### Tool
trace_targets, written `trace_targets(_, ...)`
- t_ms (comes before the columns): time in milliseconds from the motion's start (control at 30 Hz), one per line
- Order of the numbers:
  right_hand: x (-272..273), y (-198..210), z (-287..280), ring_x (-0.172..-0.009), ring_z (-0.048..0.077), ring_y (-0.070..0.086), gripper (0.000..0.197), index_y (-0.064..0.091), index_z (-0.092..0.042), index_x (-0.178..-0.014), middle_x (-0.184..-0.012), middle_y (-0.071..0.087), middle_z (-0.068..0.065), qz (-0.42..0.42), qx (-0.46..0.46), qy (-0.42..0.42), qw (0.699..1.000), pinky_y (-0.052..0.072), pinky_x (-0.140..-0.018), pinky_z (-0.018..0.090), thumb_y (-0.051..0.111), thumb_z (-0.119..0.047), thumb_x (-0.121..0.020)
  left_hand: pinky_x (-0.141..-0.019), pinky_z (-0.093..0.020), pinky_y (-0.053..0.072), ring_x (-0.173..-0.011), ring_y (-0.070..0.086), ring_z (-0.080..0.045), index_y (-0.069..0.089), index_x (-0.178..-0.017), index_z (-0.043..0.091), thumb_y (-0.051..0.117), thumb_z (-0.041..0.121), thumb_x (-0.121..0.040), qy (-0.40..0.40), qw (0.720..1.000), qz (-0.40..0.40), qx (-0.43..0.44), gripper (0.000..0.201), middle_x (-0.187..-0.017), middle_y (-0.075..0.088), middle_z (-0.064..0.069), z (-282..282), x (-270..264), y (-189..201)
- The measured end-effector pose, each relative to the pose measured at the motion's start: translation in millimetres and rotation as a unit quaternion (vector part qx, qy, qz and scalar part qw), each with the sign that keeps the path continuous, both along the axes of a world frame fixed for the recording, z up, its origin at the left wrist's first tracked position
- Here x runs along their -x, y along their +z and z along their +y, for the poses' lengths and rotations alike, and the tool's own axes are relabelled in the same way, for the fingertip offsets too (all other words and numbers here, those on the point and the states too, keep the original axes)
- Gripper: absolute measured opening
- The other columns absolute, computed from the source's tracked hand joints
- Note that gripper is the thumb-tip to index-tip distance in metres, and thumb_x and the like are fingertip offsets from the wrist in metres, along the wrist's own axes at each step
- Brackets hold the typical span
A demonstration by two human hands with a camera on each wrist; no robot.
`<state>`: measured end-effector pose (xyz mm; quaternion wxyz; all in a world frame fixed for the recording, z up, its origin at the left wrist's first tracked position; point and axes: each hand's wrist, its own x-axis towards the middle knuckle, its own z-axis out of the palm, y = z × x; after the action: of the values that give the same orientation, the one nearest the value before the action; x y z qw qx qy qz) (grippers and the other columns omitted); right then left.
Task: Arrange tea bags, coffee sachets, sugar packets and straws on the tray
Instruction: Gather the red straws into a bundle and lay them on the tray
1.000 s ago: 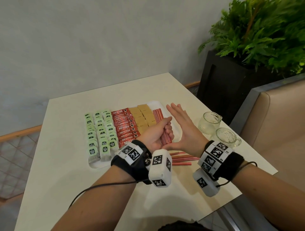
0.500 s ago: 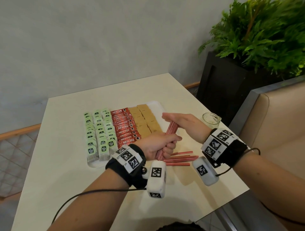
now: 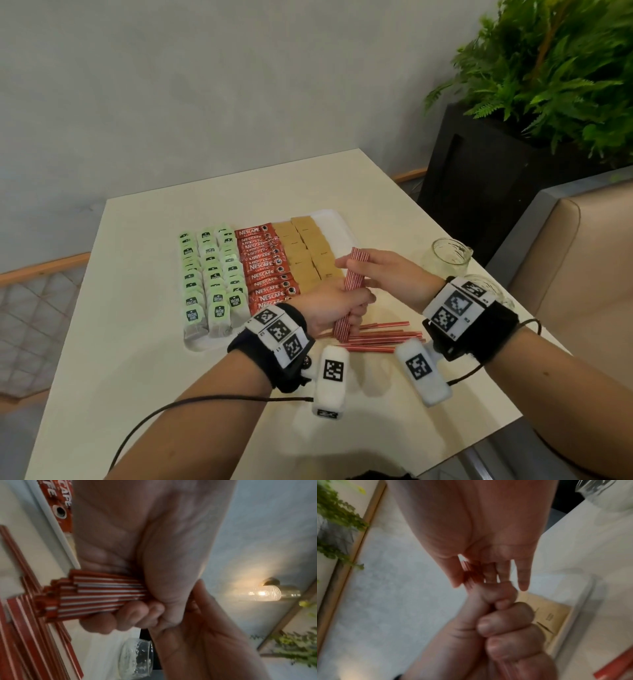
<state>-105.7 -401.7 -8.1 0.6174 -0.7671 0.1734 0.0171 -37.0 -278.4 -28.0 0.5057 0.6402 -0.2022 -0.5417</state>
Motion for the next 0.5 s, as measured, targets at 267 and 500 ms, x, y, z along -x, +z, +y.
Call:
trace_targets(267, -49.3, 2.7, -11.5, -0.075, 0.023, 0.061, 0.030, 0.058, -0.015, -0.075, -0.075, 0.063, 0.002, -0.028, 0.205, -0.032, 0.978, 0.047, -0.074, 0.038, 0.055, -0.037, -0.095, -0.051, -0.031, 0.053, -0.045, 0.048, -0.011, 0.051, -0.102, 0.006, 0.045, -0.005, -0.094, 0.073, 0.979, -0.182, 0.057, 0.016, -0.062, 0.048, -0.003, -34.4, -28.7, 9.4)
trace_targets(500, -119.7, 15.4, -48.2, -0.064, 0.022, 0.054, 0.035, 0.060, -0.005, -0.073, -0.066, 0.056, 0.006, -0.010, 0.305, -0.041, 0.951, 0.038, -0.059, 0.032, 0.052, -0.029, -0.096, -0.079, -0.054, 0.057, -0.082, 0.071, -0.034, 0.064, -0.105, -0.003, 0.062, 0.007, -0.089, 0.065, 0.957, -0.284, 0.009, 0.019, -0.086, 0.072, -0.018, -68.4, -89.1, 10.4)
